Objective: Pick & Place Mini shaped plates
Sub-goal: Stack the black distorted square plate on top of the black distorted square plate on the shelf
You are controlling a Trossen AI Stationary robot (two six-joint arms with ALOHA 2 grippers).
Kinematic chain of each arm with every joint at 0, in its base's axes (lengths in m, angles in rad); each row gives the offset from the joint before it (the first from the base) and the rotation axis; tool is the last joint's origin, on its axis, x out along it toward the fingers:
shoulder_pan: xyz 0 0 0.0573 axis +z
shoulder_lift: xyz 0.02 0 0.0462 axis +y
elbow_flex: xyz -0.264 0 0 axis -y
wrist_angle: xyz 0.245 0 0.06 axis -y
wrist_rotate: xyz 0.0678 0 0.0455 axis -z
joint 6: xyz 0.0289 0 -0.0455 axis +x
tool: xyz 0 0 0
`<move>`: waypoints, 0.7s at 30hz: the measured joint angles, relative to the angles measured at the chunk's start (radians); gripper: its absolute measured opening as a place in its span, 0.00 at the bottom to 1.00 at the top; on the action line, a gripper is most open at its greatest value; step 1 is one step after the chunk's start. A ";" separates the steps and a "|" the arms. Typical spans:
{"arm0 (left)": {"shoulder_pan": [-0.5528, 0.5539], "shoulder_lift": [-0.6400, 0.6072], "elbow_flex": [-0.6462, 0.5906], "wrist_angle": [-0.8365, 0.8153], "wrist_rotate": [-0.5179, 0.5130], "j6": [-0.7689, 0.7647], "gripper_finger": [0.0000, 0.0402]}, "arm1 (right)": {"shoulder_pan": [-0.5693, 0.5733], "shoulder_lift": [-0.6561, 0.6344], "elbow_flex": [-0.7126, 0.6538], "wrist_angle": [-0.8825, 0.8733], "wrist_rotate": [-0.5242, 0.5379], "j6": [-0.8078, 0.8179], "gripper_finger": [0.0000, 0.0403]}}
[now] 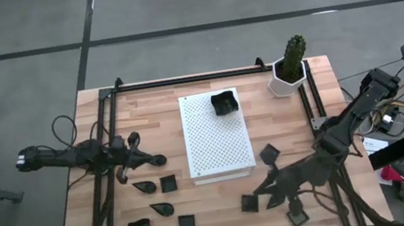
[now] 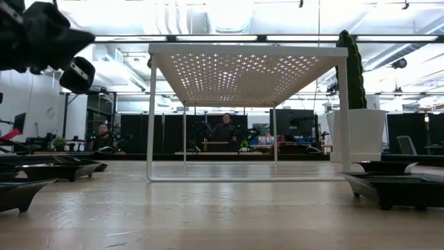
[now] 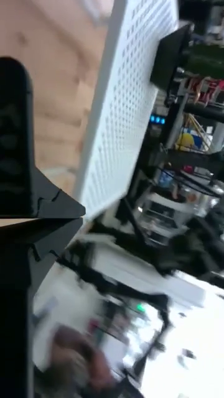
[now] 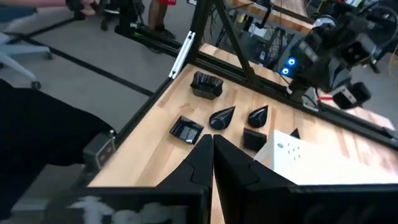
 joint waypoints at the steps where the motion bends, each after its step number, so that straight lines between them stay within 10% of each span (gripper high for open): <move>1: 0.000 0.000 0.000 0.023 0.011 -0.042 0.00 | 0.007 -0.014 -0.025 0.013 0.000 0.004 0.02; 8: 0.001 0.003 0.000 0.146 0.003 -0.232 0.00 | 0.020 -0.088 -0.137 0.101 0.001 0.005 0.02; 21: -0.039 0.128 0.078 0.185 -0.131 -0.139 0.10 | 0.019 -0.112 -0.184 0.088 0.009 -0.033 0.02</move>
